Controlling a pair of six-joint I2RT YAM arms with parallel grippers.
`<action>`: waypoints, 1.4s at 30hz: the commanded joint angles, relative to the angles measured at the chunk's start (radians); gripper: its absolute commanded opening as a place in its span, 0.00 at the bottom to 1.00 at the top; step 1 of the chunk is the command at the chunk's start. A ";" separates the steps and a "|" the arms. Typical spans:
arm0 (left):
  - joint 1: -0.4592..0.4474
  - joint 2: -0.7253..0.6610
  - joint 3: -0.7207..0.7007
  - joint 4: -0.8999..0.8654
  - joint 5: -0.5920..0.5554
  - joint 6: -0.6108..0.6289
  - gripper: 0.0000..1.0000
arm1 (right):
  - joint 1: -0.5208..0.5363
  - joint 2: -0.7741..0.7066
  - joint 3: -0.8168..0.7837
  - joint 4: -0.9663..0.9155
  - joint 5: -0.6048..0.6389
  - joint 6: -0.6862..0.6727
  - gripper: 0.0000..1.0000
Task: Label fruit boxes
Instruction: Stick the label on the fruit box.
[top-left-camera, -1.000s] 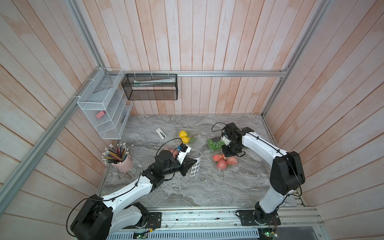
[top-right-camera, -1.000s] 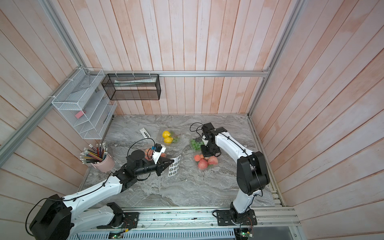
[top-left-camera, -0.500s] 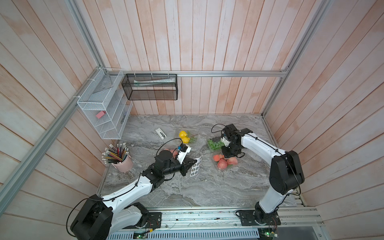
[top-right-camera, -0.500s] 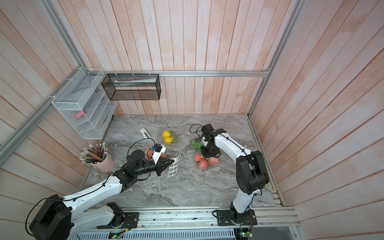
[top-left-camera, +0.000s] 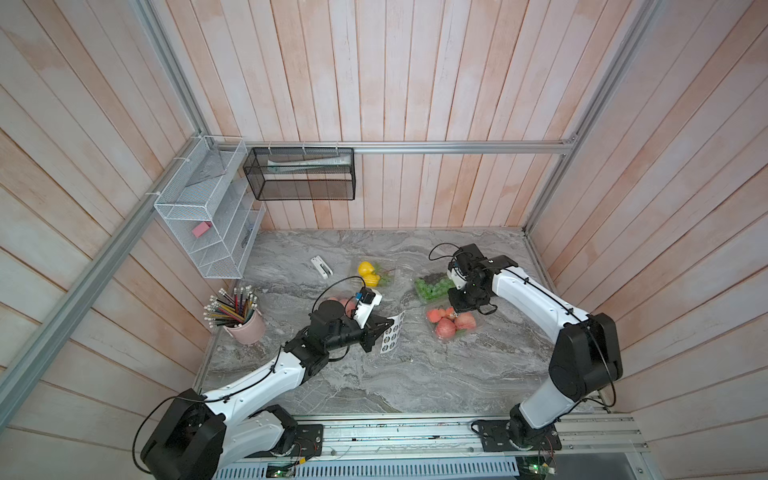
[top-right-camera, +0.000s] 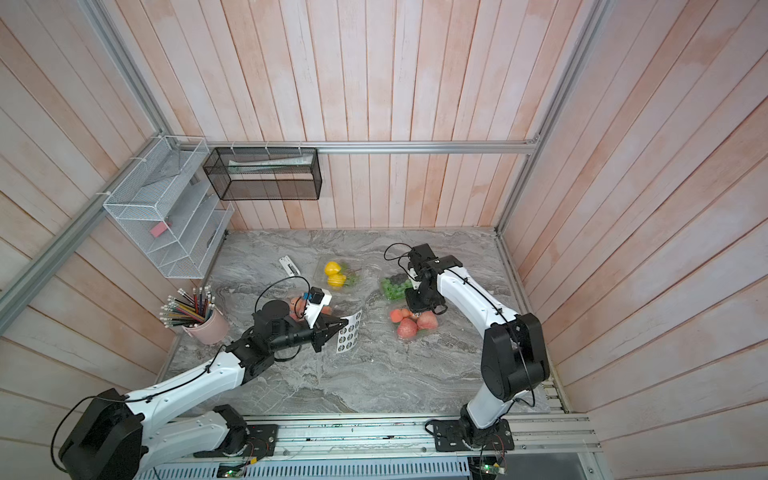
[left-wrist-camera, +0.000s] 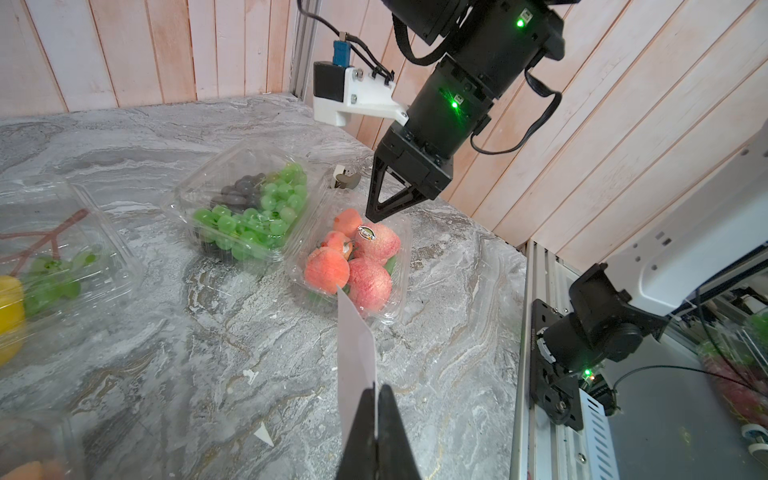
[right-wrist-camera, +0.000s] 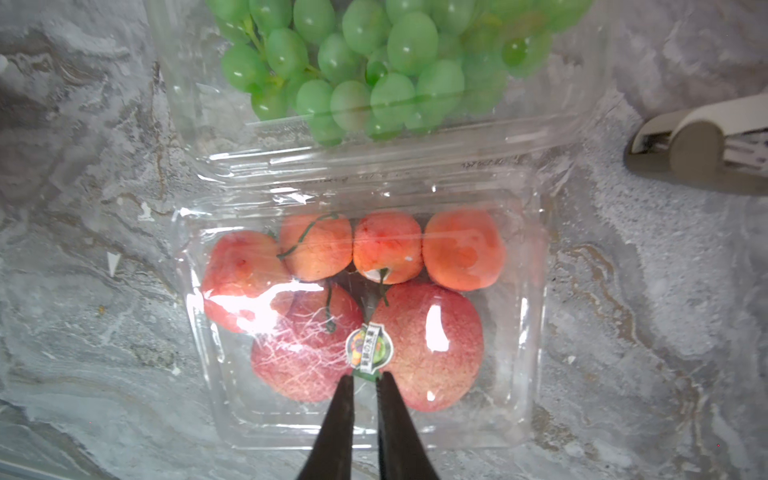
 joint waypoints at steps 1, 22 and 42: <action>-0.001 -0.001 0.021 0.003 0.008 0.007 0.00 | -0.010 0.016 -0.017 -0.001 0.005 -0.001 0.07; -0.002 -0.016 0.039 0.048 0.062 0.053 0.00 | -0.038 -0.120 -0.110 0.126 -0.034 -0.021 0.16; -0.002 0.068 0.082 0.414 0.373 -0.031 0.00 | -0.039 -0.933 -0.782 1.229 -0.778 -0.180 0.35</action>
